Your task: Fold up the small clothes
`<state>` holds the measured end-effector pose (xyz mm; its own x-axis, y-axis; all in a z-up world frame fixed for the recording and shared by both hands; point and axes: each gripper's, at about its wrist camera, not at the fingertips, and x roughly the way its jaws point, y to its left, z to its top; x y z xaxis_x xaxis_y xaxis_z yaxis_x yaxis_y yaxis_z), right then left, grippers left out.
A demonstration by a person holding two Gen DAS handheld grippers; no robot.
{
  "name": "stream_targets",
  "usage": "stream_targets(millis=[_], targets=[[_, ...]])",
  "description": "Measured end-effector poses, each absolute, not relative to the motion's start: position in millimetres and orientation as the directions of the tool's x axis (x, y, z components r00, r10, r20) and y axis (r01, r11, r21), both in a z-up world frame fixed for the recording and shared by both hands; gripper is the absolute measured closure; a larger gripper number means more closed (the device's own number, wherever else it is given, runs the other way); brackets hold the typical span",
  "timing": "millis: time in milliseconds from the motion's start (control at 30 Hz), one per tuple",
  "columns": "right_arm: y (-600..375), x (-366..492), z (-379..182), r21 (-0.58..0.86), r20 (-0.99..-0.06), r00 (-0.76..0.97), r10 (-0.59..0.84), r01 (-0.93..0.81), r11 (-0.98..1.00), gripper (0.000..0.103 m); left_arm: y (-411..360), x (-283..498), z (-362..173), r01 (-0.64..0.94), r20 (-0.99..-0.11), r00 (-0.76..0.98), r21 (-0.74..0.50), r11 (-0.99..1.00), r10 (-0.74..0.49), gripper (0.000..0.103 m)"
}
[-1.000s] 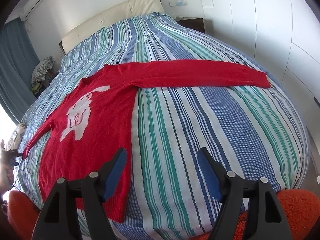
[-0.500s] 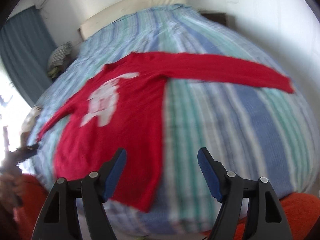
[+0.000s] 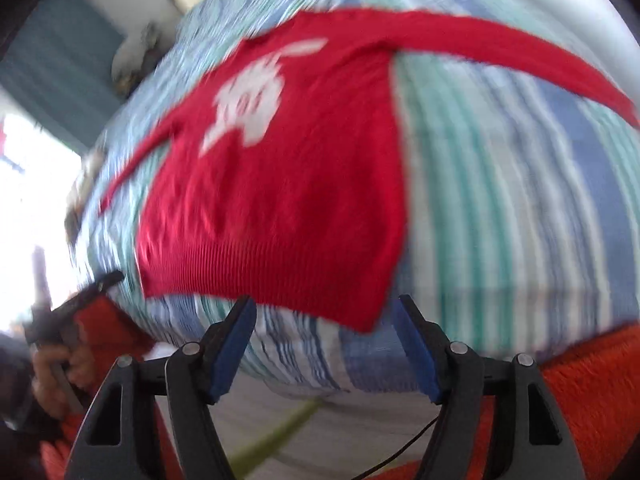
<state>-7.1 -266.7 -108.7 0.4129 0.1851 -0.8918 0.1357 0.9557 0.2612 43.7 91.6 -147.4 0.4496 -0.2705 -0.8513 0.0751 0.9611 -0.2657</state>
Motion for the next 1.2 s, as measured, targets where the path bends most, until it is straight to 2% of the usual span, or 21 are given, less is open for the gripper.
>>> stream_targets(millis=[33,100,167,200,267,300,333,367,600,733,900,1000,1033,1067,1100,1133,1167,1200], targets=[[-273.0,-6.4,-109.7,0.281,-0.887,0.418,0.194,0.157,0.947,0.032,95.0,47.8,-151.7,0.06,-0.856,0.434,-0.286,0.956,-0.283,0.012],[-278.7,-0.6,-118.6,0.322,-0.887,0.398,0.233,0.173,0.931,0.033,93.5,56.3,-165.9,0.034,-0.872,0.37,-0.331,0.943,-0.32,0.02],[-276.6,5.5,-132.6,0.362,-0.888,0.36,0.286,0.163,0.918,0.034,87.2,59.4,-178.9,0.039,-0.876,0.31,-0.377,0.925,-0.37,0.04],[-272.5,9.0,-138.5,0.37,-0.89,0.337,0.306,0.146,0.917,0.036,81.2,60.9,-182.6,0.055,-0.877,0.286,-0.387,0.92,-0.386,0.042],[-265.6,15.7,-145.6,0.348,-0.899,0.331,0.288,0.138,0.927,0.049,70.3,61.8,-184.2,0.084,-0.882,0.285,-0.366,0.927,-0.375,0.056],[-264.4,15.9,-149.1,0.337,-0.903,0.33,0.276,0.145,0.93,0.065,65.0,62.1,-184.5,0.101,-0.88,0.286,-0.365,0.926,-0.378,0.066],[-266.8,17.2,-152.4,0.331,-0.905,0.335,0.262,0.169,0.928,0.08,62.1,60.9,-185.7,0.117,-0.878,0.279,-0.372,0.921,-0.39,0.101],[-268.8,17.3,-155.5,0.334,-0.905,0.338,0.257,0.191,0.923,0.1,58.0,63.5,-187.3,0.125,-0.881,0.269,-0.369,0.921,-0.389,0.1],[-270.3,6.4,-145.1,0.241,-0.939,0.301,0.167,0.226,0.944,0.1,68.8,45.1,-185.5,0.099,-0.912,0.287,-0.277,0.956,-0.294,0.101],[-292.9,9.1,-171.9,0.293,-0.937,0.283,0.205,0.314,0.903,0.1,54.9,56.9,-197.0,0.116,-0.927,0.275,-0.231,0.966,-0.255,0.101],[-289.8,12.2,-171.2,0.267,-0.942,0.283,0.182,0.298,0.917,0.1,45.5,60.3,-198.7,0.128,-0.931,0.279,-0.207,0.97,-0.236,0.1],[-293.2,10.7,-171.1,0.289,-0.935,0.294,0.197,0.313,0.905,0.1,46.9,58.4,-196.2,0.122,-0.928,0.288,-0.208,0.971,-0.235,0.095],[-292.9,11.5,-170.7,0.306,-0.93,0.302,0.209,0.321,0.896,0.093,51.7,54.2,-194.4,0.123,-0.927,0.293,-0.207,0.971,-0.235,0.087],[-297.7,6.4,-168.8,0.33,-0.922,0.313,0.228,0.329,0.885,0.084,53.3,52.4,-192.1,0.124,-0.925,0.303,-0.2,0.972,-0.229,0.069],[-300.2,4.6,-168.5,0.362,-0.911,0.325,0.253,0.338,0.869,0.079,55.3,51.0,-188.2,0.121,-0.923,0.317,-0.188,0.975,-0.217,0.057],[-304.8,1.8,-167.1,0.398,-0.897,0.343,0.278,0.356,0.846,0.07,59.1,49.4,-183.4,0.11,-0.919,0.338,-0.175,0.978,-0.203,0.037],[-308.7,-0.9,-165.1,0.408,-0.893,0.353,0.28,0.371,0.834,0.064,63.1,47.9,-178.0,0.095,-0.911,0.364,-0.168,0.981,-0.192,0.031],[-310.0,-2.7,-163.4,0.409,-0.892,0.359,0.275,0.38,0.829,0.06,67.9,46.4,-172.2,0.083,-0.9,0.39,-0.175,0.981,-0.193,0.031]])
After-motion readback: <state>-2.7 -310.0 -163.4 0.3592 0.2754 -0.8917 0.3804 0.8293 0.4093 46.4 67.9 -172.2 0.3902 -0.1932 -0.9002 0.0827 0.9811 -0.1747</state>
